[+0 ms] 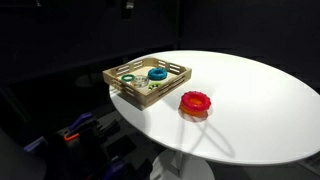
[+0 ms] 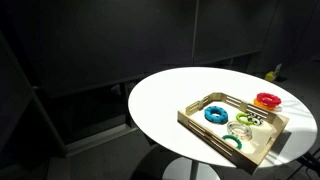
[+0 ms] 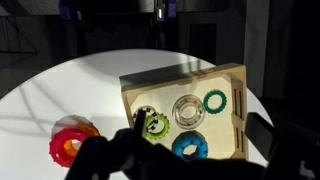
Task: Remove the blue ring from the crate and put it on the table
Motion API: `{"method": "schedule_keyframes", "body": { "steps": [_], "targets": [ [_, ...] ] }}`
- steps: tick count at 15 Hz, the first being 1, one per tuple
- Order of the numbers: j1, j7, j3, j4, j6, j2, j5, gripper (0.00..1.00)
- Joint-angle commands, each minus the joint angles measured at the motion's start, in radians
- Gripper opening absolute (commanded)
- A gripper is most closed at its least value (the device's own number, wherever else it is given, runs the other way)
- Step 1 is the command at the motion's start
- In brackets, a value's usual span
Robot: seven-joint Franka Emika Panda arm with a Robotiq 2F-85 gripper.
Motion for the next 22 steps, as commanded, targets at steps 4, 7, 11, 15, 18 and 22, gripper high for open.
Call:
{"method": "schedule_keyframes", "body": {
  "steps": [4,7,11,15,18,22],
  "targets": [
    [-0.016,-0.007,0.013,0.002,-0.003,0.001,0.007,1.00],
    [-0.016,-0.007,0.013,0.002,-0.003,0.001,0.007,1.00],
    [-0.016,-0.007,0.013,0.002,-0.003,0.001,0.007,1.00],
    [-0.016,-0.007,0.013,0.002,-0.003,0.001,0.007,1.00],
    [-0.022,0.009,0.019,0.009,0.006,0.020,0.007,1.00],
    [-0.021,0.025,0.024,0.027,0.028,0.061,0.021,1.00]
  ]
}}
